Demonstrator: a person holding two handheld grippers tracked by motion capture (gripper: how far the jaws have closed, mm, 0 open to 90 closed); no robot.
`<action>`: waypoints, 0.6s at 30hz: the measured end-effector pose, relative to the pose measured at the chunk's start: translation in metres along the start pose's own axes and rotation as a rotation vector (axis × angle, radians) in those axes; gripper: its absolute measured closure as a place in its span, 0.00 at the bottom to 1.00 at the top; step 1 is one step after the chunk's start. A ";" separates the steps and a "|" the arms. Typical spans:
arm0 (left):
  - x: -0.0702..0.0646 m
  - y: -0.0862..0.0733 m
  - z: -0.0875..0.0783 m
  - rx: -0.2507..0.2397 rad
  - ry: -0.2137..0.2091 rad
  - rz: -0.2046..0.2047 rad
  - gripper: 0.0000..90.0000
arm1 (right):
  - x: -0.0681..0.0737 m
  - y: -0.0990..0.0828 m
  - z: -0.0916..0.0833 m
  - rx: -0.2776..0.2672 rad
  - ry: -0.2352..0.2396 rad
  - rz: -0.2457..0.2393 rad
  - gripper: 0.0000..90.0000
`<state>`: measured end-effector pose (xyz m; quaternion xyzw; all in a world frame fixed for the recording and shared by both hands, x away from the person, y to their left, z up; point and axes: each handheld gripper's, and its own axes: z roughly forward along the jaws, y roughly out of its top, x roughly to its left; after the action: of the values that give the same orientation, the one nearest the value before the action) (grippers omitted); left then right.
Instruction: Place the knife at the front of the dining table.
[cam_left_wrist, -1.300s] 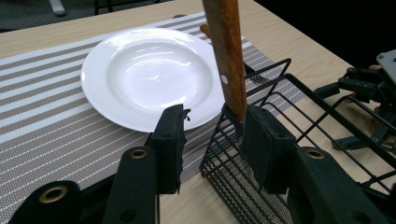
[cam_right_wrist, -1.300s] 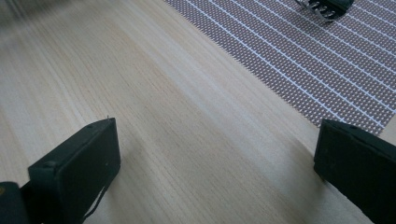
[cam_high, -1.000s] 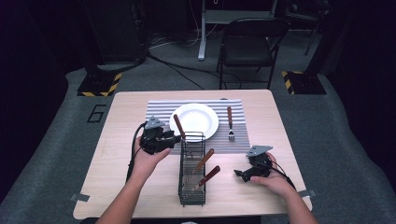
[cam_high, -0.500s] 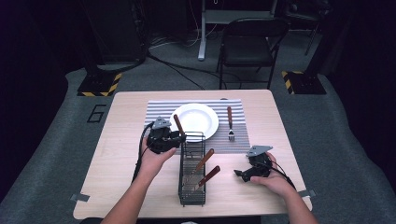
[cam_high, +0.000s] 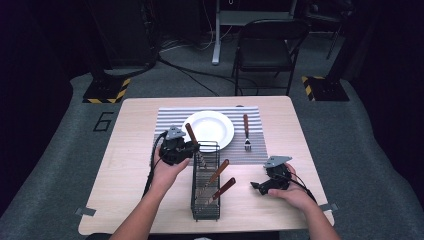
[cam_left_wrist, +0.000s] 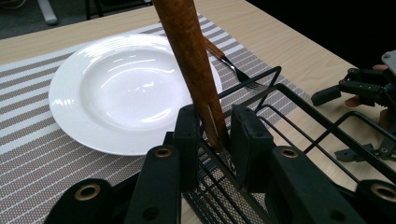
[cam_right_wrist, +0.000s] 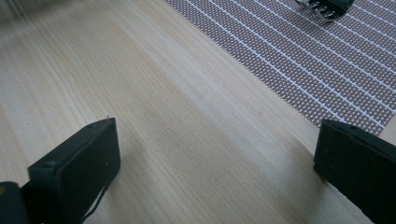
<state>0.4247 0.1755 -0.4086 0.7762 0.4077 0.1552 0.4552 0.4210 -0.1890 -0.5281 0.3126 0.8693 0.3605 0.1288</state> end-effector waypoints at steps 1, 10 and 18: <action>0.000 0.000 -0.001 -0.004 0.000 0.004 0.81 | 0.000 0.000 0.000 0.000 0.000 0.000 0.00; -0.011 0.000 -0.006 -0.019 -0.010 0.037 0.84 | 0.000 0.000 0.000 0.000 0.000 0.000 0.00; -0.016 0.002 0.003 -0.042 -0.035 0.040 0.87 | 0.000 0.000 0.000 0.000 0.000 0.001 0.00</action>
<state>0.4175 0.1607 -0.4064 0.7770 0.3808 0.1591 0.4753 0.4209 -0.1890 -0.5281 0.3129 0.8693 0.3604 0.1288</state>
